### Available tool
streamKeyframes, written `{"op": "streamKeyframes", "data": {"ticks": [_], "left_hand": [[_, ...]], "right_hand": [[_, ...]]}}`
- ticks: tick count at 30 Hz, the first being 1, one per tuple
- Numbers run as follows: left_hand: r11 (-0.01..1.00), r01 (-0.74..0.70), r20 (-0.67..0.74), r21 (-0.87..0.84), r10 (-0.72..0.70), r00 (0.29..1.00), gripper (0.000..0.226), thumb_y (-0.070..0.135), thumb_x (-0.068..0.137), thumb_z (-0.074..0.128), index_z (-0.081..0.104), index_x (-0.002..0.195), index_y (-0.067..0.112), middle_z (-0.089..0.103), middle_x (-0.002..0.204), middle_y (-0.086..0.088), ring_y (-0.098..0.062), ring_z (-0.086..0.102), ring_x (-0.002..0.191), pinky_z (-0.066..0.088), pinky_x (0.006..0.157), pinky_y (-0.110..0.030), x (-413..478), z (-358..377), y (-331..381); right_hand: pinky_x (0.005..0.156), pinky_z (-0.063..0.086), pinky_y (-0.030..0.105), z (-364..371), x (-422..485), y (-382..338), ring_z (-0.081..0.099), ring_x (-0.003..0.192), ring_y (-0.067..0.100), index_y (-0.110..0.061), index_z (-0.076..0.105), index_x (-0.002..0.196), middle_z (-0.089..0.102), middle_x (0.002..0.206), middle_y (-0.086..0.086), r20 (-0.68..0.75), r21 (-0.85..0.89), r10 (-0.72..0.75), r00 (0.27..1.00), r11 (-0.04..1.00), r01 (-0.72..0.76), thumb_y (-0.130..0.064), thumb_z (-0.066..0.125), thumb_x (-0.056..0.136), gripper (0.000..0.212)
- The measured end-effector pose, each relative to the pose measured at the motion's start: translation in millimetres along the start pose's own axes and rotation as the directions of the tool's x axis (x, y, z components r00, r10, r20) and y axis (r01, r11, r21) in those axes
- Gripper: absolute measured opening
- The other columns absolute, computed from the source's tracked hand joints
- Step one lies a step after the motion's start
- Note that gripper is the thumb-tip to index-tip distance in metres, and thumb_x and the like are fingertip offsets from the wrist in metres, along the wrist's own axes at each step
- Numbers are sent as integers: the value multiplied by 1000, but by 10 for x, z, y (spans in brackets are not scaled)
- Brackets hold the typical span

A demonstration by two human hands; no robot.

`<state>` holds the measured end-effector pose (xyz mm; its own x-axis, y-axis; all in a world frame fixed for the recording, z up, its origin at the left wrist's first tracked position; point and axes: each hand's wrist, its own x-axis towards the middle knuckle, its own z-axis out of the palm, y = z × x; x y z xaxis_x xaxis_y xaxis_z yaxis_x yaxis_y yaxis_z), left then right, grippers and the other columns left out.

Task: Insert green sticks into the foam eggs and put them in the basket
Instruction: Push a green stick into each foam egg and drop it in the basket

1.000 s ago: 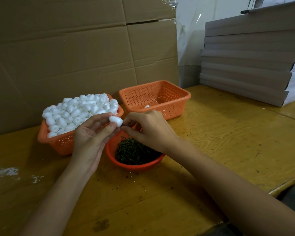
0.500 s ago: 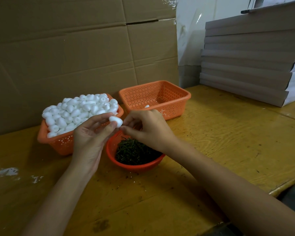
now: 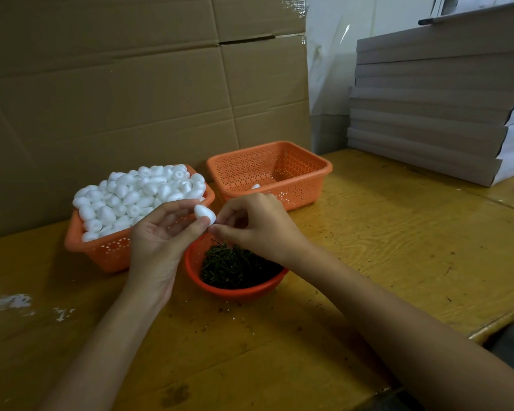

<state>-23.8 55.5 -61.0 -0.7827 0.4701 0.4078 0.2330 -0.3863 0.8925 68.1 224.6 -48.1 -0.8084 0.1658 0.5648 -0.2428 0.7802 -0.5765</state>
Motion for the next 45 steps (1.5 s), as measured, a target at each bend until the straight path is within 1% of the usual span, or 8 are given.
{"op": "streamKeyframes", "data": {"ticks": [6,11,19,24,29,35,41,45], "left_hand": [[1000,3,6,12,-3,1000,39,26,65,92,83,103,24,80,116,-9,-25,75,115,63,94,-33,0,-6,-10],[1000,5,9,0,-5,1000,39,24,67,91,81,105,22,80,116,-12,-27,75,116,63,96,-37,4,-4,-1],[1000,-8,-9,17,9,1000,38,27,64,93,81,100,24,80,114,-12,-32,76,113,63,96,-36,4,2,-5],[999,-33,33,39,32,999,35,26,67,92,82,100,27,80,117,-9,-26,76,114,62,91,-29,2,-3,-13],[997,-38,46,65,35,998,35,23,70,91,82,104,28,80,116,-8,-25,76,114,62,90,-28,-2,-13,-10],[995,-37,38,88,33,999,33,23,70,91,82,101,29,81,113,-7,-25,76,113,62,92,-29,9,-8,-10],[998,-13,22,66,11,1000,38,29,65,93,83,101,28,81,112,-8,-25,76,112,63,92,-30,9,-10,-9],[1000,13,-7,16,-13,1000,39,28,64,92,82,101,24,81,111,-11,-26,77,111,63,88,-28,5,-5,-7]], "right_hand": [[71,61,39,-6,-8,-4,73,65,5,-16,77,86,77,72,-4,47,64,26,999,998,-29,-28,81,92,14],[69,62,40,-20,-15,-5,73,64,8,-15,78,87,76,69,-4,17,126,73,997,989,-74,-25,83,90,11],[78,61,38,-30,-10,-21,74,73,4,-18,82,91,77,75,-7,-28,102,109,994,989,-106,-27,85,87,11],[67,62,31,-31,-15,-5,71,61,4,-15,80,87,76,69,-5,28,132,101,994,986,-104,-25,83,89,10],[63,65,40,-12,-13,31,76,62,19,-10,79,91,78,73,2,82,214,130,988,966,-145,-19,83,90,9],[63,66,38,10,-7,43,78,68,18,-8,71,105,79,78,5,99,287,142,985,944,-165,-12,83,88,20],[64,66,36,10,-1,31,78,68,19,-7,69,107,79,78,6,95,317,126,987,936,-151,-9,83,88,24],[66,66,43,18,0,30,78,69,23,-6,68,107,79,79,8,74,358,124,989,923,-143,-7,83,88,24]]}}
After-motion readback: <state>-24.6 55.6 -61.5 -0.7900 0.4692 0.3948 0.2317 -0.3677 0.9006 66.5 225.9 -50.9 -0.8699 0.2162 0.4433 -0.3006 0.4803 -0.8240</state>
